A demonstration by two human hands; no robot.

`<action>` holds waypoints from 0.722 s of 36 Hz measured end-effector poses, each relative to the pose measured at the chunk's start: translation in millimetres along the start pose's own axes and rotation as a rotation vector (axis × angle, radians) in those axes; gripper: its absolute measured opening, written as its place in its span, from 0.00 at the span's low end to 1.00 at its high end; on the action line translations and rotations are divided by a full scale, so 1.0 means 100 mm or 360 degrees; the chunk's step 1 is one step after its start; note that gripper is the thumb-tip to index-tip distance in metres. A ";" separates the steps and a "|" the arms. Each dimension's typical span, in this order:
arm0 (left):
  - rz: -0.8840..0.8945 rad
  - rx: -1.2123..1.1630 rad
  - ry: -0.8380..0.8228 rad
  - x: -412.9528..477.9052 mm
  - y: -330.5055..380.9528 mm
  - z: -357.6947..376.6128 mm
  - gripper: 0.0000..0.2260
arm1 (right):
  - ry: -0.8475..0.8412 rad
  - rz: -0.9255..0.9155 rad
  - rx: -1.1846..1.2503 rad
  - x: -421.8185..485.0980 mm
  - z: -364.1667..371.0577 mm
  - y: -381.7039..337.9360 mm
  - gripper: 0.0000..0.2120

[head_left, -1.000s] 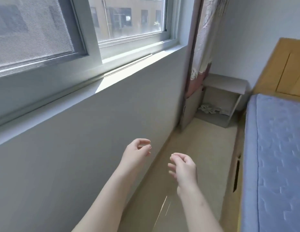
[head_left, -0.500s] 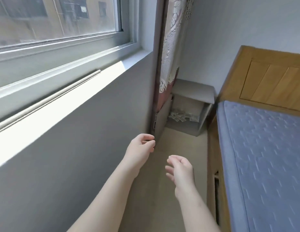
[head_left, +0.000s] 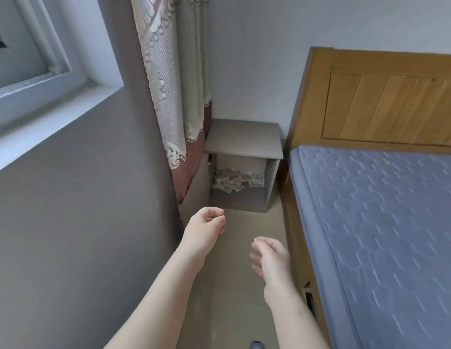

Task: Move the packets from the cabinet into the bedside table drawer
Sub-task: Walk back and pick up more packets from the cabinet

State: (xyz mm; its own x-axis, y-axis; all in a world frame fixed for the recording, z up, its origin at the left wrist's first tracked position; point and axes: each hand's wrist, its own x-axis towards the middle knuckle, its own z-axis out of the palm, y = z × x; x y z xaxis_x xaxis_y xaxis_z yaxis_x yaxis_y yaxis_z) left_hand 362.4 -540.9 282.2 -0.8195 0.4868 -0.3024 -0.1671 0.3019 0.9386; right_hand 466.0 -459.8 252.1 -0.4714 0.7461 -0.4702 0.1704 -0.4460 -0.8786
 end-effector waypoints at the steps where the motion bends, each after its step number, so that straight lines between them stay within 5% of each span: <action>1: -0.0015 -0.0016 0.0012 0.18 0.06 0.11 0.06 | -0.0008 0.0000 -0.0024 0.21 -0.01 -0.12 0.05; 15: -0.0178 -0.0078 0.0233 2.23 0.54 0.80 0.06 | -0.0204 0.0113 -0.0203 2.35 0.37 -1.14 0.04; 26: -0.0269 0.0036 0.0076 4.48 0.74 1.14 0.05 | -0.0105 0.0165 -0.0349 4.34 1.03 -1.56 0.05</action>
State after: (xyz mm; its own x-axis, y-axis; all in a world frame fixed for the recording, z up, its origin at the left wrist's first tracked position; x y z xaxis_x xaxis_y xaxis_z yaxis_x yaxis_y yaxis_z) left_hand 45.4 -207.2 196.8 -0.8062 0.3880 -0.4467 -0.2927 0.3946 0.8710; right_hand 145.2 -117.2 193.4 -0.4962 0.6649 -0.5584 0.4011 -0.3949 -0.8266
